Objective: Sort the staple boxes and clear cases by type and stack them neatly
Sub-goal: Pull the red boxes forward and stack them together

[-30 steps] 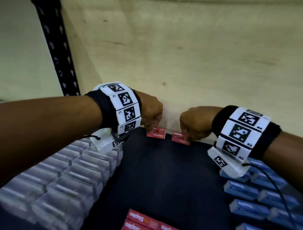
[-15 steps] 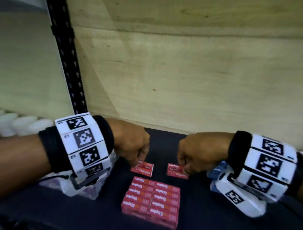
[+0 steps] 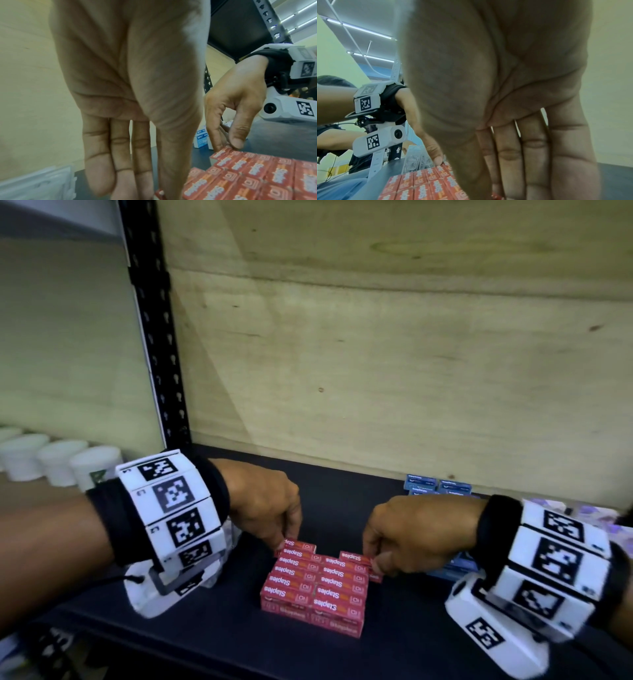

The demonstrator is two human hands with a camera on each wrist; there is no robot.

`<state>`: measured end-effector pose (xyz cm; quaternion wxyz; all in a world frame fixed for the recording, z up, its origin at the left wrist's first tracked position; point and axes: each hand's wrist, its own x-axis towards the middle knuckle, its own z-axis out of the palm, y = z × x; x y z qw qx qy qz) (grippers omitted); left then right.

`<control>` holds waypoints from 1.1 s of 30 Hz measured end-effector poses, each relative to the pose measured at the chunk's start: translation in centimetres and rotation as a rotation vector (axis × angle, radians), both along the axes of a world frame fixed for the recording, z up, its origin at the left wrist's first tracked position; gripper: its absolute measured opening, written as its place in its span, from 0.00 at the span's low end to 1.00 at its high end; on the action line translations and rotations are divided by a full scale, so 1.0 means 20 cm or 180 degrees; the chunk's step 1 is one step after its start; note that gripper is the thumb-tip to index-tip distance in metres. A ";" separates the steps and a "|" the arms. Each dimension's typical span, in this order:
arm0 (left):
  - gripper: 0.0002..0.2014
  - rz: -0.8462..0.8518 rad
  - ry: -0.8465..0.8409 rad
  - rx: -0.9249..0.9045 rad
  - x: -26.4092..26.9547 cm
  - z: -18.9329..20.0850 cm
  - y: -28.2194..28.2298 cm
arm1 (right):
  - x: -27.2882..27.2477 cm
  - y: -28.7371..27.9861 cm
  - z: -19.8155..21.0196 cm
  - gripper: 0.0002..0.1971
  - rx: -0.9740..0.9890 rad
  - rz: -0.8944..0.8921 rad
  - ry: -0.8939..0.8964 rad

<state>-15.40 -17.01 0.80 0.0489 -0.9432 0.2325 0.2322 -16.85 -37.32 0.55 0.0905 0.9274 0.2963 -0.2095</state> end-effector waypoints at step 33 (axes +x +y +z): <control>0.42 0.0049 0.0273 0.0169 -0.08 0.02 0.02 | -0.16 0.03 -0.01 0.49 -0.0443 -0.0340 0.0153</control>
